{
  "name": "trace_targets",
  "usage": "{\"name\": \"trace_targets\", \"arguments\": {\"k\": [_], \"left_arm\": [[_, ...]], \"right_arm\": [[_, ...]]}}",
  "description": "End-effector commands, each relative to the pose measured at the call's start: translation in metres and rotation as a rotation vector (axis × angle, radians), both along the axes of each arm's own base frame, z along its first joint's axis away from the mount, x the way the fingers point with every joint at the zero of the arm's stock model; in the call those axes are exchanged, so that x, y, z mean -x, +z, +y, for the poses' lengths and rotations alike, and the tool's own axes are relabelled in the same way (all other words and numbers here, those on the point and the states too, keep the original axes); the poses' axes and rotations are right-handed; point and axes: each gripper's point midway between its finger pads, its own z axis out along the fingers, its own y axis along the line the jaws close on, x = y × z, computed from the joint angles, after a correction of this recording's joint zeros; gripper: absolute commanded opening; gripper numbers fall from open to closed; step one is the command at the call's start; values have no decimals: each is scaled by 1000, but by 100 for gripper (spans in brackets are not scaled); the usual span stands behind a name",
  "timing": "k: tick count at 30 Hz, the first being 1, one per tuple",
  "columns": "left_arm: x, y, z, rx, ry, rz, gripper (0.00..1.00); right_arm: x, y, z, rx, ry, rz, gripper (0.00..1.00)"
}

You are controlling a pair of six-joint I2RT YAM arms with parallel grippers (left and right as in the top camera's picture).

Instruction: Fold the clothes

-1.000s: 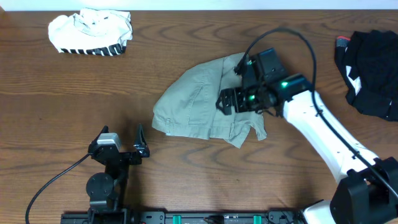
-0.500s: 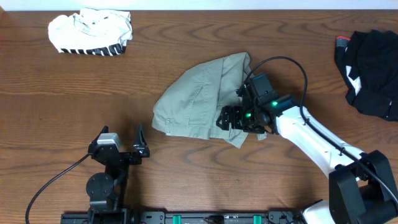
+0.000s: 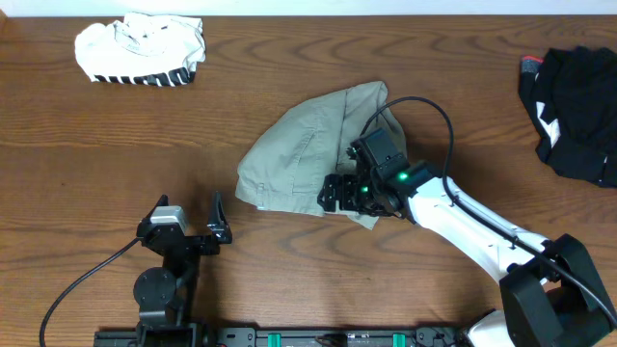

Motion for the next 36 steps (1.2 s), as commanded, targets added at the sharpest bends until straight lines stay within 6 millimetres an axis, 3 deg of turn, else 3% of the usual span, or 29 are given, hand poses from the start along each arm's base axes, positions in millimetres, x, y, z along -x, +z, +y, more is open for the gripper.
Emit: {"name": "trace_targets", "arguments": {"k": [1, 8, 14, 21, 30, 36], "left_arm": [[0, -15, -1, -12, -8, 39, 98], [0, -15, -1, -12, -8, 39, 98], [0, -15, -1, -12, -8, 39, 98], [0, -15, -1, -12, -8, 39, 98], [0, -15, -1, -12, -8, 39, 98], [0, -15, -1, -12, -8, 39, 98]], "right_arm": [[-5, -2, -1, 28, 13, -44, 95], [-10, 6, 1, 27, 20, -61, 98], [-19, 5, -13, 79, 23, -95, 99], [-23, 20, -6, 35, 57, -96, 99], [-5, -6, -26, 132, 49, -19, 99], [-10, -13, -14, 105, 59, -29, 99]]}}
